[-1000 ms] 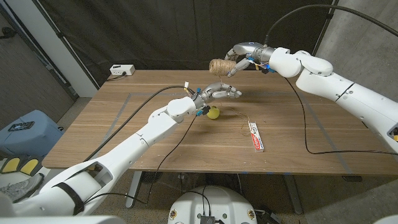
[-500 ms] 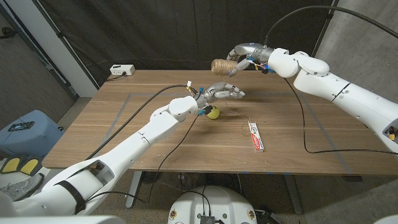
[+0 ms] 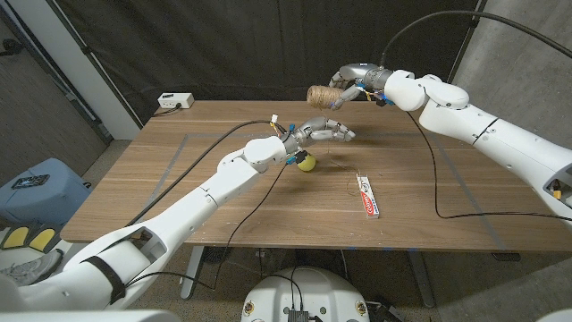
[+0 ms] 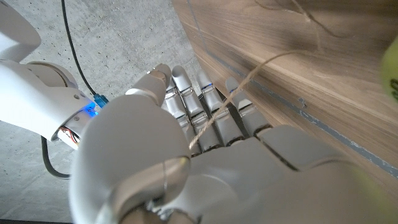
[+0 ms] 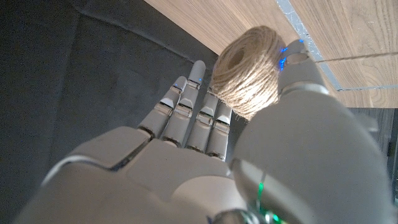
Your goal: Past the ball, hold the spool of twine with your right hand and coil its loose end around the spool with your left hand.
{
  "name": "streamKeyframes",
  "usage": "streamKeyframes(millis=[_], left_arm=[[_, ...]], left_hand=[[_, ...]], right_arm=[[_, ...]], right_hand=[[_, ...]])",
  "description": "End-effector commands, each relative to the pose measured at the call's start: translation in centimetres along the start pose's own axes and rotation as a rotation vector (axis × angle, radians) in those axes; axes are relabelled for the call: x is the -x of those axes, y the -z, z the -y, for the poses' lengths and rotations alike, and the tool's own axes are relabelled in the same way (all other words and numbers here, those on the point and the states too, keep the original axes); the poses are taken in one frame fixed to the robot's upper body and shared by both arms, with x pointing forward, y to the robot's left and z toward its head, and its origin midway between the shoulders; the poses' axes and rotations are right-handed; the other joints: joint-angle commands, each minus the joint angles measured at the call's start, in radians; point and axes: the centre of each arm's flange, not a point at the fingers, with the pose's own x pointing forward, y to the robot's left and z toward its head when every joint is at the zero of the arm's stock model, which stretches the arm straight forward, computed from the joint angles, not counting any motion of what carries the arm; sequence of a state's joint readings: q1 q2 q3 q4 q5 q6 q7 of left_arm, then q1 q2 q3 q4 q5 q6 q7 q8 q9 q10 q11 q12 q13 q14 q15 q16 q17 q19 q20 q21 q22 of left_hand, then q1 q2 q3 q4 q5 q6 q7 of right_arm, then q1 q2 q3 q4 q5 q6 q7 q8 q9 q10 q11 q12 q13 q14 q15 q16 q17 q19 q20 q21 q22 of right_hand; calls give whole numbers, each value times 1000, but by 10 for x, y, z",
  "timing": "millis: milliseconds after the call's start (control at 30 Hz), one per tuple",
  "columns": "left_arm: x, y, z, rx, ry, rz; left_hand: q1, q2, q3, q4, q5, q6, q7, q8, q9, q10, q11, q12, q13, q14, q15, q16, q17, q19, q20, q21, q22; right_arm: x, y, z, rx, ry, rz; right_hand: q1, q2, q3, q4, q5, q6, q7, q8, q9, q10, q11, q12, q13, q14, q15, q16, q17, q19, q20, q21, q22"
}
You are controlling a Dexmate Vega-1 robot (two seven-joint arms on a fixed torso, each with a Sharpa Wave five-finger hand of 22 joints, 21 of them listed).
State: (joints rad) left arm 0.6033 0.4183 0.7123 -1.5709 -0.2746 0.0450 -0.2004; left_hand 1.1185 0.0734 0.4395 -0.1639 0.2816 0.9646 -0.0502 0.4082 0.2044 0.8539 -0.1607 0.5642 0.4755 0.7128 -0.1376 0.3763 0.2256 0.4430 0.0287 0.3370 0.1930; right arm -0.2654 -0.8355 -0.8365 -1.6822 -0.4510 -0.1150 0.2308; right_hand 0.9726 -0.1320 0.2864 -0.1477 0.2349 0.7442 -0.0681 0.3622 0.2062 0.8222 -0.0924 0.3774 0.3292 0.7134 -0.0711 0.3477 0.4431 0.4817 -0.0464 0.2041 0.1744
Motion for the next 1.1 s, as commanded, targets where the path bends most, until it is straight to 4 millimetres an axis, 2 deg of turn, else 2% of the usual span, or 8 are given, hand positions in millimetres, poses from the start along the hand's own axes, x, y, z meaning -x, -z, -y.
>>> streamKeyframes(millis=[33, 433, 1100], left_arm=[[-4, -4, -1, -4, 17, 5], [4, -6, -5, -8, 34, 1], [7, -25, -8, -13, 64, 29]], left_hand=[[3, 7, 0, 0, 8, 10, 2, -4, 0, 4, -1, -6, 4, 9, 0, -3, 4, 6, 4, 11, 2], [5, 7, -1, -1, 9, 10, 2, -6, 0, 5, 3, -11, 6, 9, 3, -6, 5, 5, 5, 12, 2], [4, 9, -2, 1, 11, 13, 3, -8, 1, 10, 6, -17, 11, 12, 3, -9, 5, 4, 6, 13, 2]], right_arm=[[-7, 8, -4, 7, -9, -34], [-10, 18, -8, 36, -19, -79], [-8, 30, -17, 41, -37, -122]], right_hand=[[102, 134, -3, -1, 1, 202, -123, 15, 9, 109, -100, 3, 4, 10, -160, -2, 6, 3, -25, 0, 2], [108, 138, -7, -2, -1, 205, -122, 16, 10, 111, -100, 2, 5, 12, -161, -3, 9, 4, -26, 0, 2], [114, 144, -13, -2, -3, 208, -121, 17, 11, 116, -101, 2, 6, 17, -162, -7, 11, 8, -28, 0, 2]])
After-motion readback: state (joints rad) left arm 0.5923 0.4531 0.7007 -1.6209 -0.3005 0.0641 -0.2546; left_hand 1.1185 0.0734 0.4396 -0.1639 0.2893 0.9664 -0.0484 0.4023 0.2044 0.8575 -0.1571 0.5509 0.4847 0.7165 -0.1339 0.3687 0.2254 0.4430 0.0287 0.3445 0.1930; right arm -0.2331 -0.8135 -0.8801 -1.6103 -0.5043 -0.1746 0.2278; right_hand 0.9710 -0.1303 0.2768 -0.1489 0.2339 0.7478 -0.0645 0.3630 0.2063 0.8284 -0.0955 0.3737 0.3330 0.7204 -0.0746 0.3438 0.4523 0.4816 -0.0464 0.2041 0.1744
